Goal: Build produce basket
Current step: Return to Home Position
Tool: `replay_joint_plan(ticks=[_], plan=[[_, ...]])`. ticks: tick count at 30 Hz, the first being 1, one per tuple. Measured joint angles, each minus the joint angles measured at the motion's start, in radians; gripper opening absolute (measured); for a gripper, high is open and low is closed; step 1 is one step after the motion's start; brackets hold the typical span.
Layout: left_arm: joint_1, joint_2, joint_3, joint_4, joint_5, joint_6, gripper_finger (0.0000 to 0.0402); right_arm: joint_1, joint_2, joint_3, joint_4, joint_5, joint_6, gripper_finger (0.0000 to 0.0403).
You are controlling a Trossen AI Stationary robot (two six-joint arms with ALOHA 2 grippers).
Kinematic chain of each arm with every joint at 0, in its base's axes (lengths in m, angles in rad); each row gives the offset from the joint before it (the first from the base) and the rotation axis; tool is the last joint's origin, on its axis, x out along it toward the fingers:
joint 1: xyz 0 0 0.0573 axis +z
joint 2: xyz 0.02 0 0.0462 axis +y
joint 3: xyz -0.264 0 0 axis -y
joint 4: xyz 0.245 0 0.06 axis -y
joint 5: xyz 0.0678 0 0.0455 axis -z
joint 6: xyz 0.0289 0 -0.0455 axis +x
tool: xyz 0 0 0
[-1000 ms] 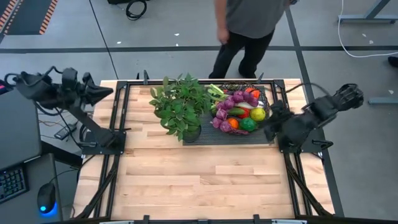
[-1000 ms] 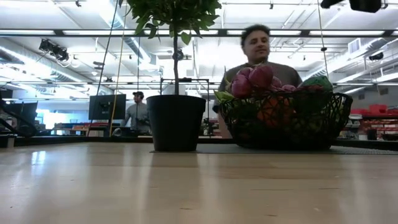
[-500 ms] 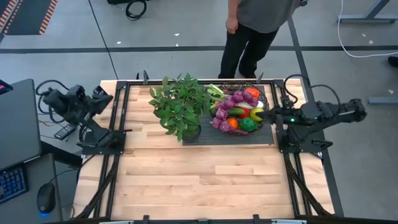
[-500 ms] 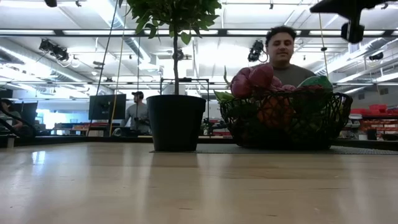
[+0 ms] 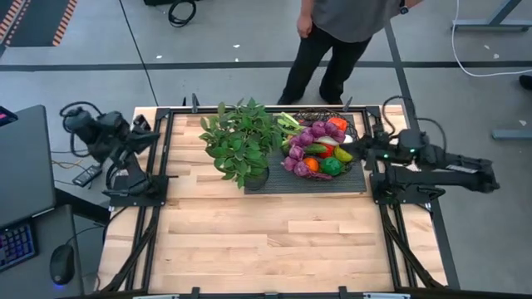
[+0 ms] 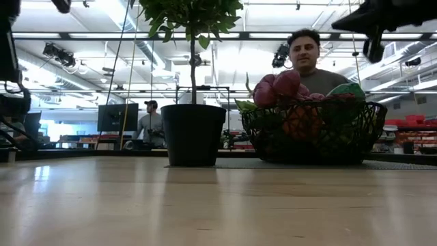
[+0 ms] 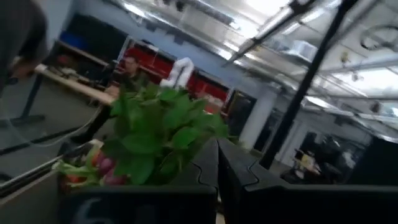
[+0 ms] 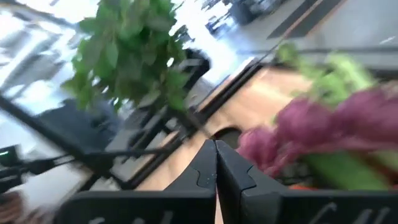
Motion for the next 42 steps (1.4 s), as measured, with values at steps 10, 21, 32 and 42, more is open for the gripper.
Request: replay_joint_plan(ticks=[10, 21, 32, 42], plan=[[0.032, -0.001, -0.221, 0.331, -0.028, 0.012, 0.0, -0.187, 0.013, -0.334, 0.572, -0.279, 0.052, 0.0001], [0.24, 0.006, -0.445, 0.577, 0.155, -0.077, 0.0, -0.452, 0.02, -0.434, 0.648, -0.619, 0.06, 0.0002], [0.588, 0.007, -0.588, 0.512, 0.43, -0.323, 0.0, -0.693, 0.03, -0.48, 0.727, -0.904, 0.043, 0.0002], [0.942, 0.008, -0.673, 0.472, 0.812, -0.454, 0.0, -0.753, 0.036, -0.48, 0.774, -0.944, 0.053, 0.0002]])
